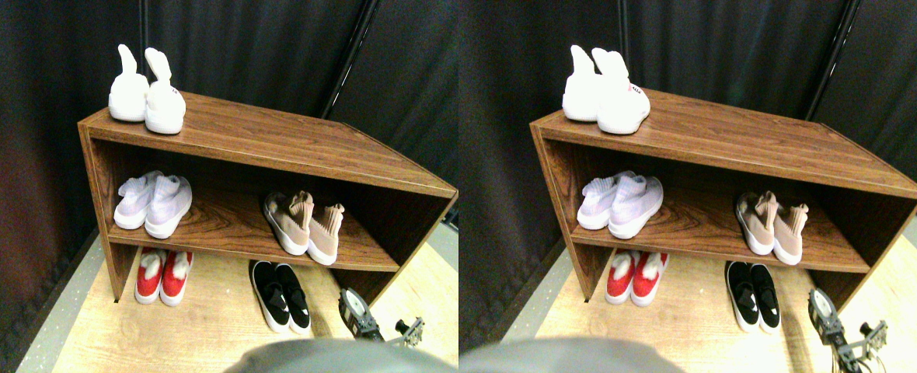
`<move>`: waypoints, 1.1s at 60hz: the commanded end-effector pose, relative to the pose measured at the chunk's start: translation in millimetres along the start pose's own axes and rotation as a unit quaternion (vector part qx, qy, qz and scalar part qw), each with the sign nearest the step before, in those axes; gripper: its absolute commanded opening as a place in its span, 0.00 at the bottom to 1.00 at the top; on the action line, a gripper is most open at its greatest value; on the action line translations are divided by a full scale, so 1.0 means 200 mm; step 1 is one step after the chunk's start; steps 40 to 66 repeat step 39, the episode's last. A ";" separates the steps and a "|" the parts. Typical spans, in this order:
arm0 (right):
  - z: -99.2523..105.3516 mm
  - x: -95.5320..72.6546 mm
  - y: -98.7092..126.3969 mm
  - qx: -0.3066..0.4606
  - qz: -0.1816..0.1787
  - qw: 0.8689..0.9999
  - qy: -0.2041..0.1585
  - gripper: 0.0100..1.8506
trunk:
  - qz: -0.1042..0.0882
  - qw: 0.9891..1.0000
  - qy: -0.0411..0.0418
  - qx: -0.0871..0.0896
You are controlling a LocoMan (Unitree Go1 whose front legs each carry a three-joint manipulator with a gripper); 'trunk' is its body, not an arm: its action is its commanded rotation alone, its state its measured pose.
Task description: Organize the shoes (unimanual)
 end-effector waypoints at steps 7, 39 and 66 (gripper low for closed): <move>-0.02 -0.16 0.17 -0.029 0.071 0.997 0.032 0.03 | -0.006 1.000 -0.018 0.004; -0.11 -0.37 0.60 -0.108 0.186 0.969 0.120 0.03 | -0.024 0.999 -0.035 0.010; -0.11 -0.37 0.60 -0.108 0.186 0.969 0.120 0.03 | -0.024 0.999 -0.035 0.010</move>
